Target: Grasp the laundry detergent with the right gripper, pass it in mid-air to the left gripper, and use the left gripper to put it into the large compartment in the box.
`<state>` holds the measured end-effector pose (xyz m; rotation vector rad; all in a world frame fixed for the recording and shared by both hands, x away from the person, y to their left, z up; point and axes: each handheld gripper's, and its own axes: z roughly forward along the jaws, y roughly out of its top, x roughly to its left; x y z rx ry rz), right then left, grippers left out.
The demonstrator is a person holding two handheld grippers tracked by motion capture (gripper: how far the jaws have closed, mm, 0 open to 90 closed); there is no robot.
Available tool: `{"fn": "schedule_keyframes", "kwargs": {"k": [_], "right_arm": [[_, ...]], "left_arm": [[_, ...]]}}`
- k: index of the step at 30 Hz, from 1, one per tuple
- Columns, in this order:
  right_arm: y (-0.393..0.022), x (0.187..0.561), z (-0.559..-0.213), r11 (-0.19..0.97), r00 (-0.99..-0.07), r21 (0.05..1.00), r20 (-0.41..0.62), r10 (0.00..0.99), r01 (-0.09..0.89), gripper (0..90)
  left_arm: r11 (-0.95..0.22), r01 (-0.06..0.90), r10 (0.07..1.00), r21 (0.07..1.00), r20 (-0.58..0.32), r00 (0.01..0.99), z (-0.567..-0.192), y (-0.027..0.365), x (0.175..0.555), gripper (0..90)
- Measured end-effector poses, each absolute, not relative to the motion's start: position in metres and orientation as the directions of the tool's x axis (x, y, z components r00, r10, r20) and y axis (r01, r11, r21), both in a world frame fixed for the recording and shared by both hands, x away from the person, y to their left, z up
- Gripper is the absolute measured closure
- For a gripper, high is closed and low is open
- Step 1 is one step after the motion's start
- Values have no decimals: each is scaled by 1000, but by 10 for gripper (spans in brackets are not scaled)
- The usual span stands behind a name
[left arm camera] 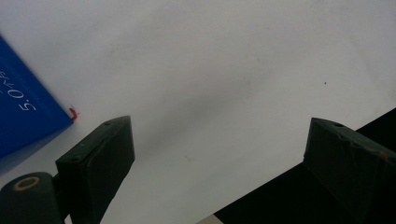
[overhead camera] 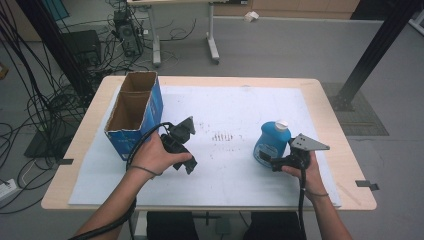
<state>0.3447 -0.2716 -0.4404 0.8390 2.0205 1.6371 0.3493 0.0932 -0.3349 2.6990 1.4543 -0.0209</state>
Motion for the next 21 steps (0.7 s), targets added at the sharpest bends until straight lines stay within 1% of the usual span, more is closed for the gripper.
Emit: {"fn": "schedule_keyframes", "kwargs": {"k": [21], "right_arm": [[-272,344,-440,132,-737,972,58,674,196,53]], "left_arm": [[-548,834,833,58,-49,551,-334,92,348,90]]}}
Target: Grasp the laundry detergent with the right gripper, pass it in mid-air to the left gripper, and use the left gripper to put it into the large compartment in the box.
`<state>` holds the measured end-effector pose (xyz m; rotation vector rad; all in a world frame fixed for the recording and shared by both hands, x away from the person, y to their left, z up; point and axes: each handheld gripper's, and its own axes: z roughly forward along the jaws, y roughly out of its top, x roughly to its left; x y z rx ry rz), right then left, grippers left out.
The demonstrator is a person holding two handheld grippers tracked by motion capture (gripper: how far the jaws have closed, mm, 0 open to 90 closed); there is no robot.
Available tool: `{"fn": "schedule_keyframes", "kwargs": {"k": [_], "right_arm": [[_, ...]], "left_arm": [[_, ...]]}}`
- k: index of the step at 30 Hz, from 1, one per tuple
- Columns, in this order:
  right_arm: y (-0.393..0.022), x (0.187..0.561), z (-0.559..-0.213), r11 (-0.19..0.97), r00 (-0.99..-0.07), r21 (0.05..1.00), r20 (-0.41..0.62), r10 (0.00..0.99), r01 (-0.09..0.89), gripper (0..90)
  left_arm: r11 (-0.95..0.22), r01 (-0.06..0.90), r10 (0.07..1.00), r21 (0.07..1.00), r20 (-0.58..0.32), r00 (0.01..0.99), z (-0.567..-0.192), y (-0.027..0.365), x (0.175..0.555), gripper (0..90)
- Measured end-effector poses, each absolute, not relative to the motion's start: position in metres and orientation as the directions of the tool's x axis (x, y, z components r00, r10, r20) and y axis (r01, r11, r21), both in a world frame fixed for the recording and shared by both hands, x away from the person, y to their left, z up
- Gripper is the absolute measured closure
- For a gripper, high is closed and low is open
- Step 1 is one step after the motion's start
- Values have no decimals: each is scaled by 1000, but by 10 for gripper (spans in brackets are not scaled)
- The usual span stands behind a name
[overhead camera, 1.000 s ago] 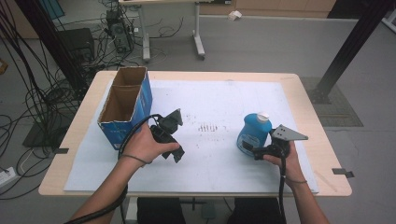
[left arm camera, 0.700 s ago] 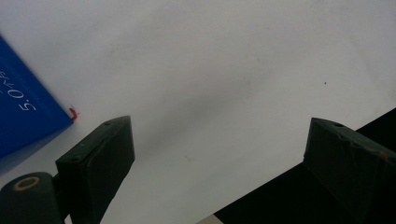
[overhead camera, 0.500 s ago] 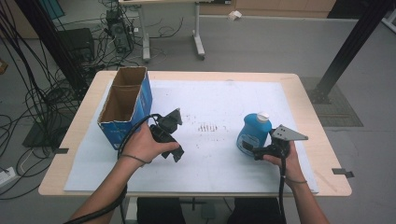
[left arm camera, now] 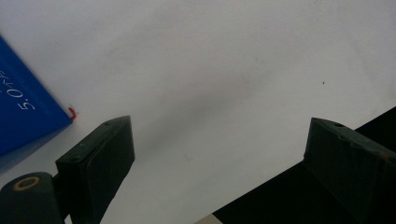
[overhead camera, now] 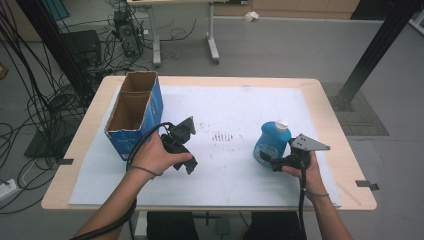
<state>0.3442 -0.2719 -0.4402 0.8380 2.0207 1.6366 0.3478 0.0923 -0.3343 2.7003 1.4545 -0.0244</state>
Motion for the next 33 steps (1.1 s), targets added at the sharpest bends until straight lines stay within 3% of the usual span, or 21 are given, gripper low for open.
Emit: {"fn": "schedule_keyframes", "kwargs": {"k": [12,33], "right_arm": [[-272,344,-441,130,-731,972,57,680,196,66],[-270,343,-440,145,-731,972,36,681,183,238]], "left_arm": [[-548,834,833,63,-49,551,-334,92,347,90],[-546,835,835,66,-48,549,-333,95,348,90]]}}
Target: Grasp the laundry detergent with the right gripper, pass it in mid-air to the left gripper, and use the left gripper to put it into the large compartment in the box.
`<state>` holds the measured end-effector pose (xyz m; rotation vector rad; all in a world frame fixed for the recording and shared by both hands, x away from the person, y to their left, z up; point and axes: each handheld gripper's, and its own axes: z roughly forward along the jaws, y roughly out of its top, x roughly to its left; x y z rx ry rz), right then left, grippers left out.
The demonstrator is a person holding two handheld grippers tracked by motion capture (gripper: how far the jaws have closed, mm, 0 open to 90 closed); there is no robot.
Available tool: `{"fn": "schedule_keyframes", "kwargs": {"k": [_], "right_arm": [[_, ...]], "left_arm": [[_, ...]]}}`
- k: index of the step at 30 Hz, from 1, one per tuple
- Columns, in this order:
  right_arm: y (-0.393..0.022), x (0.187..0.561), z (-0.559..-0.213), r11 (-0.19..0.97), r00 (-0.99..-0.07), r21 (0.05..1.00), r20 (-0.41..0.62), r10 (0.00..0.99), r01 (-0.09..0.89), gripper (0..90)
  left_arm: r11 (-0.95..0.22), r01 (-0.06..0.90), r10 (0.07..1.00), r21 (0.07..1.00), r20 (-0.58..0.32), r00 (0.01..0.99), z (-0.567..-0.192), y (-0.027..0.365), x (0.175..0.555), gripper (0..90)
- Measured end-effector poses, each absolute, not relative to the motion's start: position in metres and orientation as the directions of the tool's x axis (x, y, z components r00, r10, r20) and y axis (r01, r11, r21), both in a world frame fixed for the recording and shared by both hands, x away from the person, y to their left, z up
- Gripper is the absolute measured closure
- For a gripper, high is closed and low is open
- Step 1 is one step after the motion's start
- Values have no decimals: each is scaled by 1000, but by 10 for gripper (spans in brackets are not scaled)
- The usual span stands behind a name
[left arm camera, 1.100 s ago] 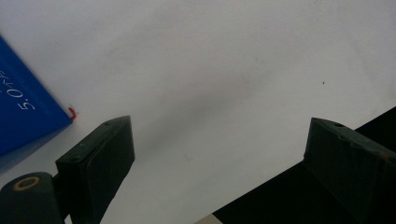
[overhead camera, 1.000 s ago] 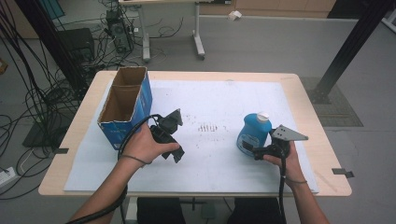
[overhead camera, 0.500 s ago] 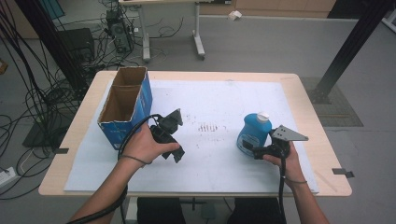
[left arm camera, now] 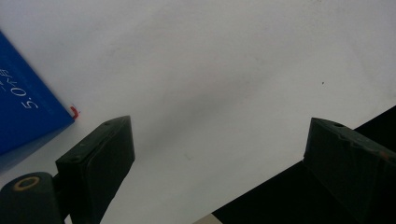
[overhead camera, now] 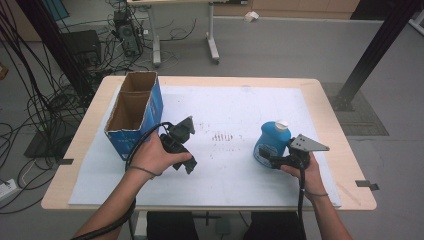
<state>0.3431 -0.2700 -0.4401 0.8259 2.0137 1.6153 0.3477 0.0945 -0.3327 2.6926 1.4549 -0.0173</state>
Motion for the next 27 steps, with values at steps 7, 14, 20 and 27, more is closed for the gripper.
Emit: {"fn": "schedule_keyframes", "kwargs": {"k": [7,14,20,27], "right_arm": [[-271,342,-440,139,-726,974,37,686,181,305],[-272,342,-440,146,-724,974,26,690,174,344],[-272,340,-440,146,-729,974,27,684,173,388],[-272,339,-439,152,-732,974,18,681,166,417]], "left_arm": [[-544,837,835,63,-51,547,-334,94,348,90],[-545,836,835,64,-50,548,-333,94,348,90],[-546,835,834,66,-51,549,-333,92,347,90],[-546,835,834,64,-50,549,-333,93,347,90]]}}
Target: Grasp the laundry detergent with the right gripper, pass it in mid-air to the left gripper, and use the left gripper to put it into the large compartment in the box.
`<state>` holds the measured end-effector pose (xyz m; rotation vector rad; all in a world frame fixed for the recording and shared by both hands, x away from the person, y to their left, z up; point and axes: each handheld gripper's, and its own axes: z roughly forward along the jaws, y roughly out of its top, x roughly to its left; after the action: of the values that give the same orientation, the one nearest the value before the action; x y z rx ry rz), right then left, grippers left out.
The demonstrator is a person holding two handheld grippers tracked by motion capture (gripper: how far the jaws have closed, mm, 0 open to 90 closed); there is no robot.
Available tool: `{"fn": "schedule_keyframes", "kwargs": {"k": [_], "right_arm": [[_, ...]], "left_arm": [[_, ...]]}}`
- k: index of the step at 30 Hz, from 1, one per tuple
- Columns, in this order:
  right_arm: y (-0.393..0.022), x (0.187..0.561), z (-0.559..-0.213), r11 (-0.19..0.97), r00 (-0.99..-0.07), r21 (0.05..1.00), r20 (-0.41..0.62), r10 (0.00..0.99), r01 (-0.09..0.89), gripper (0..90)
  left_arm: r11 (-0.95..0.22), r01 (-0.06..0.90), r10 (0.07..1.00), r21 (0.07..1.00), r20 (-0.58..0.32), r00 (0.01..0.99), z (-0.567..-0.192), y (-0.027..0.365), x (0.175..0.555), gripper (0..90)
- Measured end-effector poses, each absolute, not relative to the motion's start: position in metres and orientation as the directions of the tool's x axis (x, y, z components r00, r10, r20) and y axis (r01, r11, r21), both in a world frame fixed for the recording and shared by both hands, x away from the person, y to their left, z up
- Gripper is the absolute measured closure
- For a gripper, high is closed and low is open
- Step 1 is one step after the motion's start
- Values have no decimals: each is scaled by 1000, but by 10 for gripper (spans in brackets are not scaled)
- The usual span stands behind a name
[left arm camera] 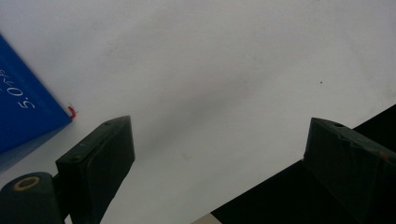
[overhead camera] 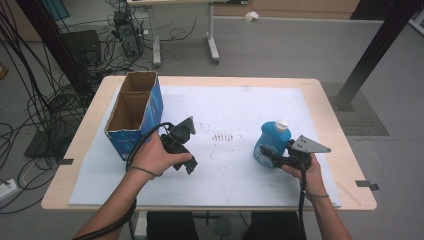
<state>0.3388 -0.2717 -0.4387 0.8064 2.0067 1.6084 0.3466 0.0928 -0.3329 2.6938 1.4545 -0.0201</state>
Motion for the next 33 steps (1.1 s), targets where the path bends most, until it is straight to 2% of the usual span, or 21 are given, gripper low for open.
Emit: {"fn": "schedule_keyframes", "kwargs": {"k": [33], "right_arm": [[-271,337,-440,144,-723,978,10,691,151,436]], "left_arm": [[-549,833,832,67,-49,552,-332,92,346,90]]}}
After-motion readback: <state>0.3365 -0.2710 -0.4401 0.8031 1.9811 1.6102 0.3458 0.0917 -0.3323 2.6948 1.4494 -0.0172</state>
